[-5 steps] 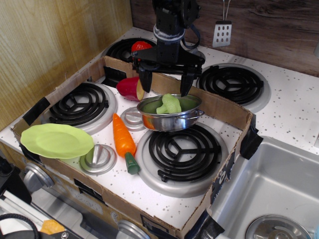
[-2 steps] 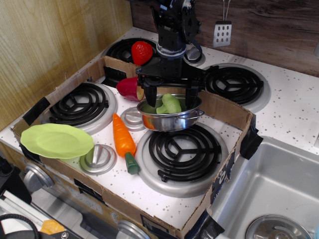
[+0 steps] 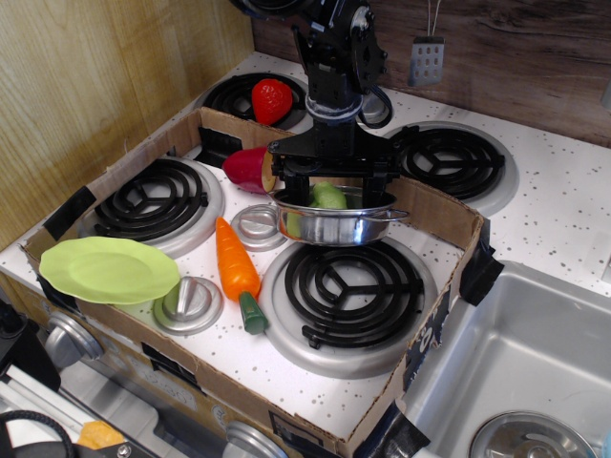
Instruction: Take broccoli out of pan
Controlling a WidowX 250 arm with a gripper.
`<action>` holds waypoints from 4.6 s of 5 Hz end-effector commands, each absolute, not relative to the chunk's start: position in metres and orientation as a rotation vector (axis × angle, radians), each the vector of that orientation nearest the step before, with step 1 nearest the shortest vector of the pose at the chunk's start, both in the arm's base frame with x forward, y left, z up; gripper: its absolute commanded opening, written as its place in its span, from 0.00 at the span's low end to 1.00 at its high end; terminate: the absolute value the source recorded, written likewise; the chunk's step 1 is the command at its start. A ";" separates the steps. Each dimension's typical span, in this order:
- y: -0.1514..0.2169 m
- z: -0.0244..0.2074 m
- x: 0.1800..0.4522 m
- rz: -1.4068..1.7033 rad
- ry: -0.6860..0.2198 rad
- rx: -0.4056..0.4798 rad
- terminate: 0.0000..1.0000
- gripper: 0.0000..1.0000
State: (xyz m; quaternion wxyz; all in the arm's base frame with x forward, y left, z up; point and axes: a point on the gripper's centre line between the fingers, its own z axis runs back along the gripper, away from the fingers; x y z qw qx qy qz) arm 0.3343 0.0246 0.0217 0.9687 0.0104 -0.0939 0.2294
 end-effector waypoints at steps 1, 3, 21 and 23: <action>0.019 0.029 0.340 0.458 -0.236 -0.004 0.00 1.00; 0.027 0.047 0.331 0.432 -0.269 -0.002 0.00 0.00; -0.023 0.106 0.226 0.578 -0.162 0.134 0.00 1.00; -0.023 0.106 0.226 0.578 -0.162 0.134 1.00 1.00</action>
